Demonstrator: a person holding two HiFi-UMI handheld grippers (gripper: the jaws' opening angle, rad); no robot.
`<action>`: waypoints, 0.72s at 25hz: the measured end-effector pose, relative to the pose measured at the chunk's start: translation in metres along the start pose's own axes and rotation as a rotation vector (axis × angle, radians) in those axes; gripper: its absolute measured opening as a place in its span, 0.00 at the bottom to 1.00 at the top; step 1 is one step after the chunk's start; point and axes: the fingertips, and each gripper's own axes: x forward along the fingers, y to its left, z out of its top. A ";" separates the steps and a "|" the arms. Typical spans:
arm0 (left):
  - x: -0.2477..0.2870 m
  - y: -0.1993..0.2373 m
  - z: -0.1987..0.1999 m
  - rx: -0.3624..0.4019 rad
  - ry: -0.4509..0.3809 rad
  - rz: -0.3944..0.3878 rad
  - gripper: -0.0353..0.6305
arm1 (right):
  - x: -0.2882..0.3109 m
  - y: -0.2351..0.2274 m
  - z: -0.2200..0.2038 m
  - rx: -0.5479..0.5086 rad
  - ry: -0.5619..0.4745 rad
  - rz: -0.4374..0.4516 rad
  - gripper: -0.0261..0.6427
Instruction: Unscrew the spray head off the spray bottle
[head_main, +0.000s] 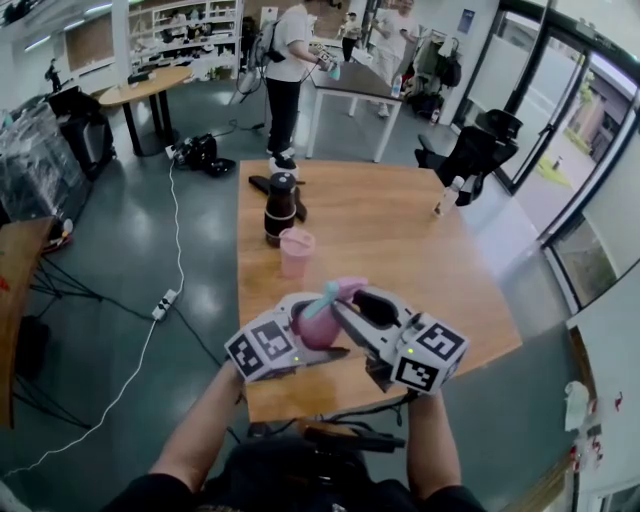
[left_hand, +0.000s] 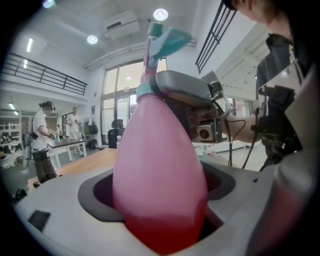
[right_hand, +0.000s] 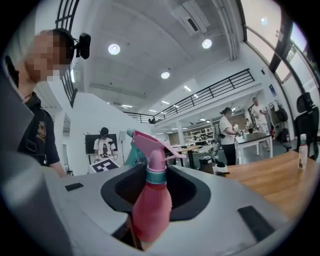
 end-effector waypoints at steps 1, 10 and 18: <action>-0.001 -0.003 0.001 0.002 -0.009 -0.031 0.72 | -0.001 0.002 0.001 0.006 -0.004 0.029 0.25; -0.010 -0.008 0.010 0.019 -0.045 -0.096 0.72 | -0.005 0.010 0.016 0.034 -0.047 0.134 0.25; -0.007 -0.005 -0.013 -0.007 -0.009 -0.055 0.72 | -0.008 0.000 0.027 0.048 -0.104 0.095 0.25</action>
